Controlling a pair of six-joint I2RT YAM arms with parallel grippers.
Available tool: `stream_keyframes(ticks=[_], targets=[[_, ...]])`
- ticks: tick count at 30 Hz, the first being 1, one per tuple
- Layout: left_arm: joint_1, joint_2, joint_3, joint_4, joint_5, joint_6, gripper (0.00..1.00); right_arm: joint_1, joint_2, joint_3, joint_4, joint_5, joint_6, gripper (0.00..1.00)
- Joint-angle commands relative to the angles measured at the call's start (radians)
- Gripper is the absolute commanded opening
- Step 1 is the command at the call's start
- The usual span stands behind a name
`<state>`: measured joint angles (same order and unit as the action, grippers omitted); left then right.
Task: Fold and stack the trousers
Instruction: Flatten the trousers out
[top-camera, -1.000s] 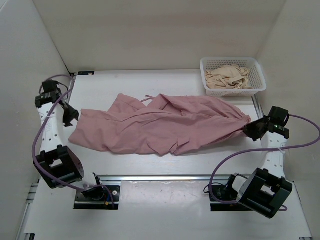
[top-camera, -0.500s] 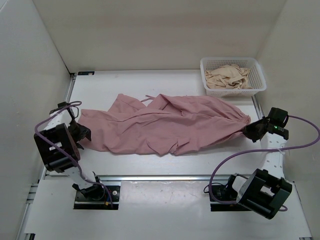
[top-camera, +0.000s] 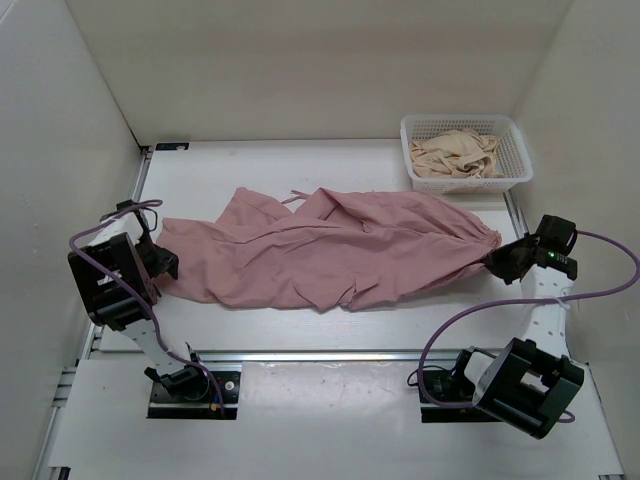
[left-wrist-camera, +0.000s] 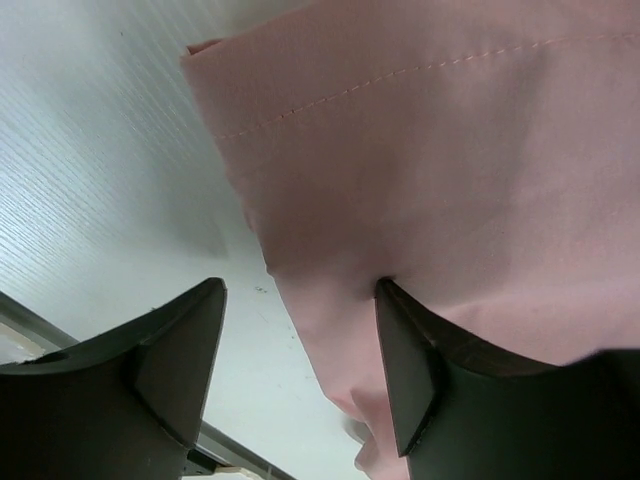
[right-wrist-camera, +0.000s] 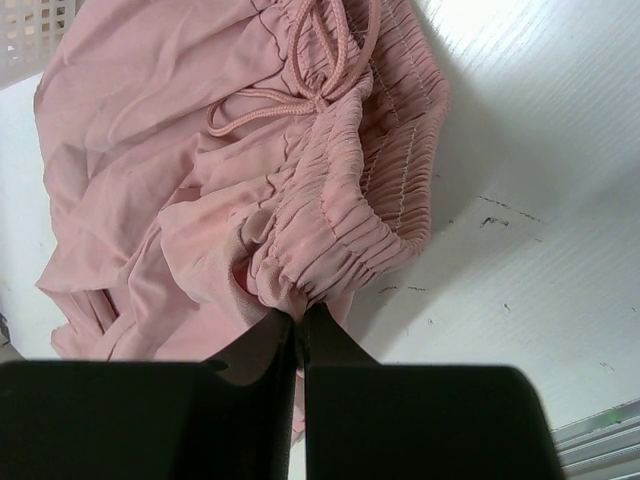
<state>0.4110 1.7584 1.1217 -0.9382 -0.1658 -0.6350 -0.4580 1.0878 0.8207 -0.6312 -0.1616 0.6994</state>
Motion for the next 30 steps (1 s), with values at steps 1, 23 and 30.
stream_keyframes(ticks=[1, 23, 30], targets=[[0.003, -0.056, 0.020, 0.022, -0.006, 0.017, 0.73, 0.001, -0.019, 0.024, 0.001, -0.036, -0.012, 0.00], [0.034, 0.117, 0.199, 0.041, -0.086, 0.060, 1.00, 0.001, -0.046, 0.037, -0.036, -0.046, -0.012, 0.00], [0.084, 0.196, 0.234, 0.041, -0.026, 0.081, 0.80, 0.001, -0.055, 0.037, -0.045, -0.046, -0.012, 0.00]])
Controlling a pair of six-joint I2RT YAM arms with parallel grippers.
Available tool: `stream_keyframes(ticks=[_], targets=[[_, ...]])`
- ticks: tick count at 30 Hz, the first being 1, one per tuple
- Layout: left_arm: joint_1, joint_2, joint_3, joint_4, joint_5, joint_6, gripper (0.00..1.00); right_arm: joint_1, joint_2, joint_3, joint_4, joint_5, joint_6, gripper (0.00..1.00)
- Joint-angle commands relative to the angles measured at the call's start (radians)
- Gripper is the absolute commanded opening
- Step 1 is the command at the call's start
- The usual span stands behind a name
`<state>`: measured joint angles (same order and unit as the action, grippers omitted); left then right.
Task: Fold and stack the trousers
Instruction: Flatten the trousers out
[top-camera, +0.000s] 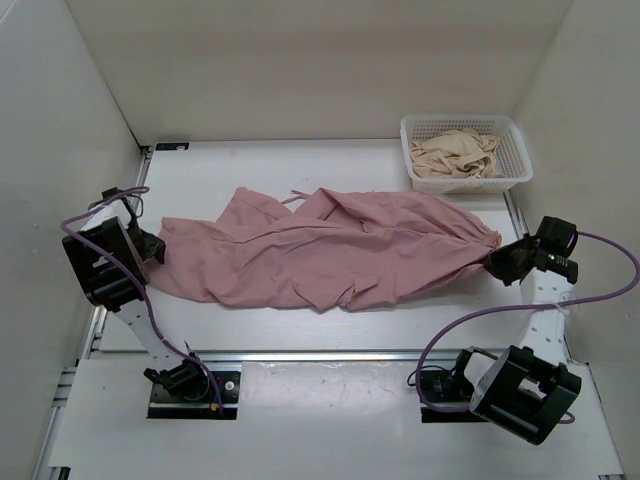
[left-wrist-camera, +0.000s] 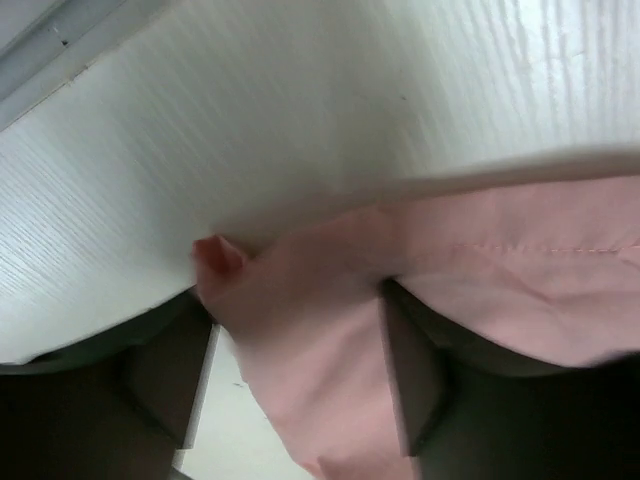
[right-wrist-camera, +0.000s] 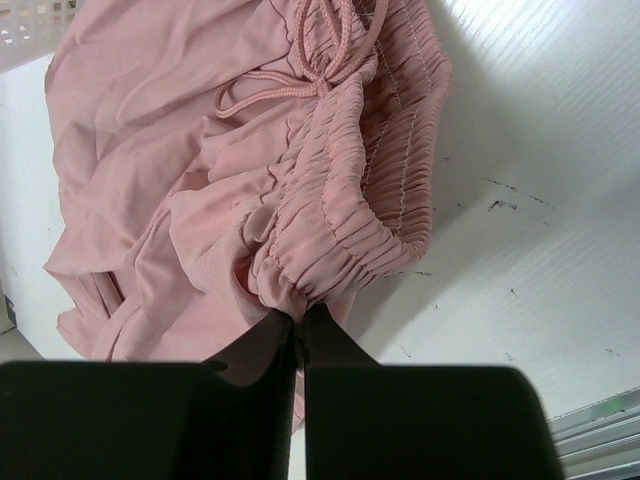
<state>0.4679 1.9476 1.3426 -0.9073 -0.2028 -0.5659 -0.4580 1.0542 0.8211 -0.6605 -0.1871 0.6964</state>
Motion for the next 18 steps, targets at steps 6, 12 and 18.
stream_keyframes(ticks=[6, 12, 18], targets=[[0.028, -0.047, -0.005, 0.019, 0.020, 0.021, 0.10, 0.001, -0.022, 0.045, -0.016, -0.020, -0.009, 0.00], [0.037, -0.289, 0.050, -0.051, 0.020, -0.026, 0.10, 0.001, -0.013, 0.096, -0.025, -0.020, 0.000, 0.00], [0.066, -0.384, 0.245, -0.206, 0.008, -0.037, 0.10, 0.001, -0.014, 0.138, -0.054, -0.009, 0.009, 0.00]])
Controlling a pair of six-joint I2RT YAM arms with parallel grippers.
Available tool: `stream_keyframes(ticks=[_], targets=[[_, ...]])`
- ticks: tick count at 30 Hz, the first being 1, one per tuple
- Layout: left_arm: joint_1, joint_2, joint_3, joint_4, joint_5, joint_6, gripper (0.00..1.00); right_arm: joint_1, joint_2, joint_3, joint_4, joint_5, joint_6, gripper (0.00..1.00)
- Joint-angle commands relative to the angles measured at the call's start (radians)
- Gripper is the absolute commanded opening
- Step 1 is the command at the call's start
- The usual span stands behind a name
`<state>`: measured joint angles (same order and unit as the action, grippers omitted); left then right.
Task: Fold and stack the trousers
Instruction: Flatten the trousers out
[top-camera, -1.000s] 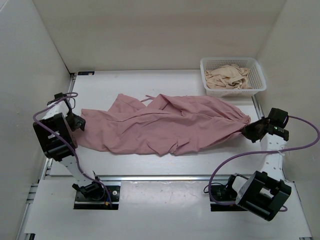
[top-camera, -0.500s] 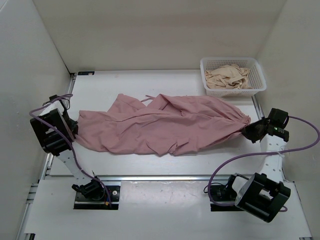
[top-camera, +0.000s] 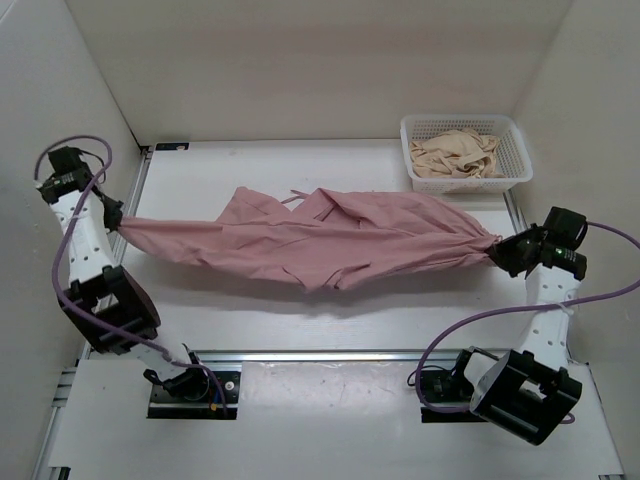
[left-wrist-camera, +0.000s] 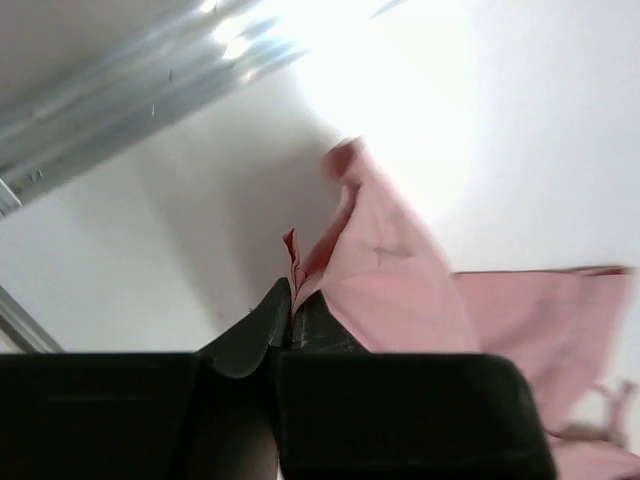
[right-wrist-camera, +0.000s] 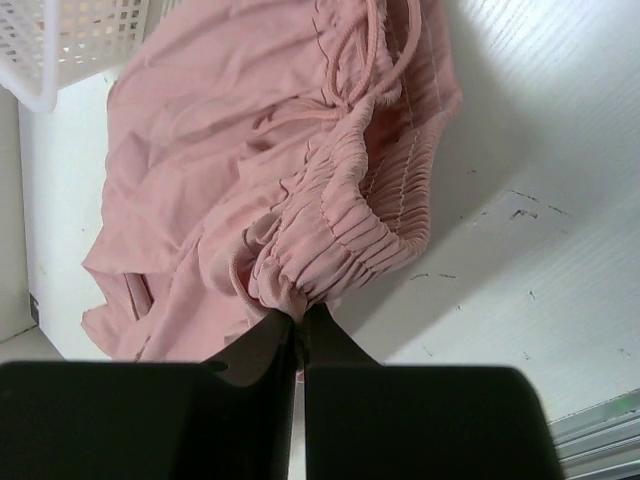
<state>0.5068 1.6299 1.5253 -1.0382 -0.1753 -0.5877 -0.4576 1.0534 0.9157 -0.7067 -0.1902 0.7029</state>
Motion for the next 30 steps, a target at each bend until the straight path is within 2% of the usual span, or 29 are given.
stream_keyframes(ticks=[1, 8, 11, 12, 13, 14, 15, 17, 19, 22, 23, 25, 27, 29, 30], targets=[[0.027, -0.076, 0.062, -0.075, -0.020, -0.015, 0.10, 0.000, -0.026, 0.043, -0.008, -0.006, 0.003, 0.00], [0.036, -0.087, -0.066, -0.063, -0.046, -0.024, 0.10, 0.000, -0.154, -0.053, -0.085, 0.012, -0.005, 0.00], [0.036, -0.087, -0.080, -0.072, -0.078, -0.024, 0.10, 0.000, -0.217, -0.064, -0.164, 0.084, 0.007, 0.00], [0.045, -0.096, -0.080, -0.072, -0.105, -0.024, 0.19, 0.013, -0.233, -0.055, -0.187, 0.162, 0.018, 0.00], [0.045, -0.096, -0.080, -0.072, -0.115, -0.024, 0.44, 0.023, -0.246, -0.055, -0.206, 0.201, 0.018, 0.04], [0.045, -0.122, -0.068, -0.083, -0.115, -0.011, 0.75, 0.023, -0.269, -0.042, -0.233, 0.236, 0.018, 0.18], [0.045, -0.133, -0.068, -0.068, -0.092, 0.005, 1.00, 0.034, -0.270, -0.026, -0.234, 0.262, 0.018, 0.30], [0.006, -0.153, -0.047, -0.039, -0.004, 0.072, 1.00, 0.034, -0.279, -0.009, -0.234, 0.275, 0.006, 0.60], [-0.074, -0.162, -0.021, -0.010, 0.060, 0.104, 1.00, 0.034, -0.253, 0.021, -0.211, 0.278, -0.008, 0.83], [-0.175, -0.148, 0.051, 0.010, 0.069, 0.104, 0.98, 0.034, -0.213, 0.083, -0.186, 0.278, -0.019, 0.90], [-0.247, -0.133, 0.102, 0.010, 0.069, 0.118, 0.96, 0.045, -0.196, 0.100, -0.186, 0.278, -0.019, 0.90], [-0.321, -0.058, 0.160, 0.020, 0.069, 0.132, 0.90, 0.054, -0.152, 0.146, -0.148, 0.258, -0.045, 0.93], [-0.431, 0.022, 0.269, 0.020, 0.059, 0.186, 0.85, 0.077, -0.122, 0.169, -0.113, 0.200, -0.065, 0.92], [-0.497, 0.187, 0.370, -0.008, 0.047, 0.210, 0.85, 0.102, -0.060, 0.204, -0.050, 0.150, -0.111, 0.68], [-0.552, 0.249, 0.489, -0.064, 0.002, 0.210, 0.85, 0.128, -0.031, 0.221, -0.040, 0.138, -0.121, 0.50]])
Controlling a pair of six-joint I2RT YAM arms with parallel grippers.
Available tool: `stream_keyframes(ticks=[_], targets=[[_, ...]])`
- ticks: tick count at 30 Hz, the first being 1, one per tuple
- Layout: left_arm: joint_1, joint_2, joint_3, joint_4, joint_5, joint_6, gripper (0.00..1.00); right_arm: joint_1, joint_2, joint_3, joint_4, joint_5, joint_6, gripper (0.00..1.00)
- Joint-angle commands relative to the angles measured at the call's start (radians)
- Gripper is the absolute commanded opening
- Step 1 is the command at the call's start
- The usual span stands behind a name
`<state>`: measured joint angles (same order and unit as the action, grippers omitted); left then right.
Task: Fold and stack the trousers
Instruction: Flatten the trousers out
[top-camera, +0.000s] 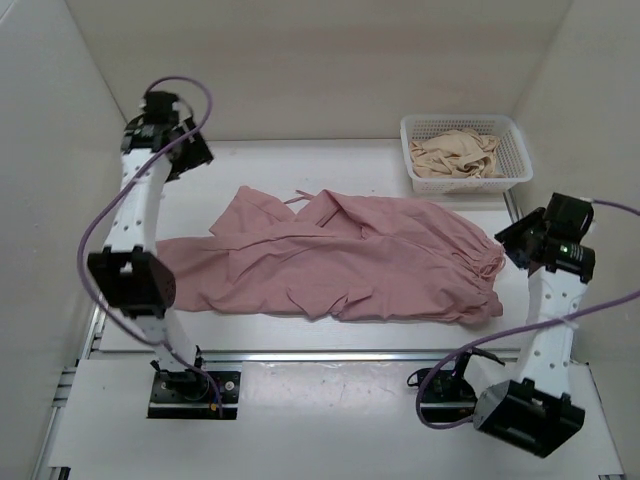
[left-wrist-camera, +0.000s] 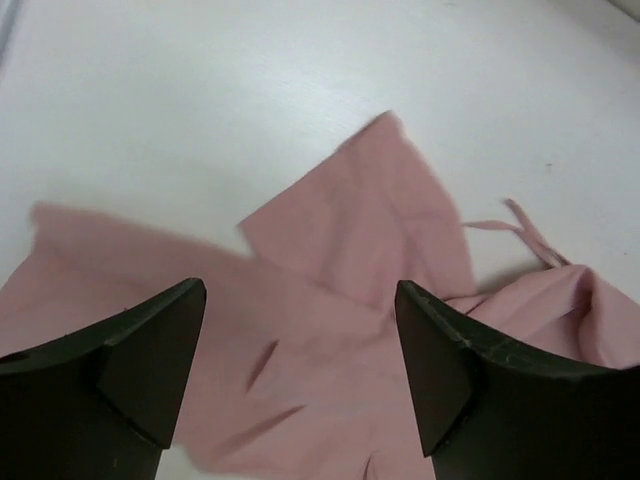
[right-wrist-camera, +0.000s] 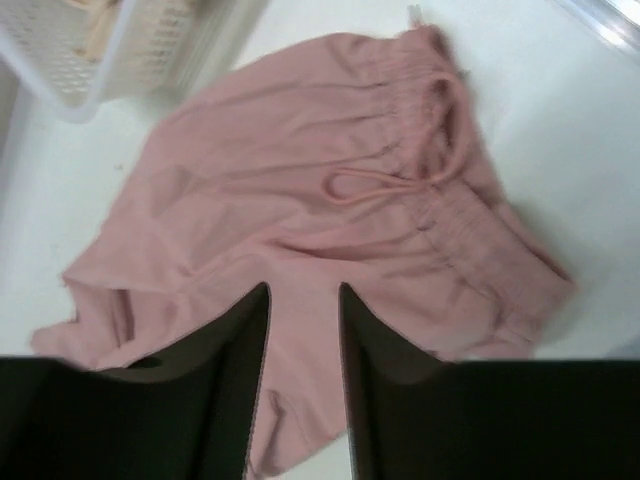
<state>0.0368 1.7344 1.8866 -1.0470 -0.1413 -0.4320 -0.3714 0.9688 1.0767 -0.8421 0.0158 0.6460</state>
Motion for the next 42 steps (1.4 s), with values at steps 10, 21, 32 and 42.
stream_keyframes(ticks=[10, 21, 32, 42], targets=[[-0.210, 0.697, 0.531, -0.153, -0.104, 0.038, 1.00, 0.051, 0.505, 0.278, 0.086, -0.247, -0.201, 0.42], [-0.210, 0.788, 0.556, -0.137, -0.088, 0.016, 0.10, 0.051, 0.570, 0.287, 0.095, -0.202, -0.210, 0.60], [-0.057, 0.439, 0.511, -0.050, -0.066, 0.006, 0.10, 0.060, 0.711, 0.246, 0.167, -0.212, -0.141, 0.66], [0.006, 0.419, 0.640, -0.071, 0.063, 0.004, 0.10, 0.094, 0.846, 0.203, 0.199, -0.119, -0.121, 0.83]])
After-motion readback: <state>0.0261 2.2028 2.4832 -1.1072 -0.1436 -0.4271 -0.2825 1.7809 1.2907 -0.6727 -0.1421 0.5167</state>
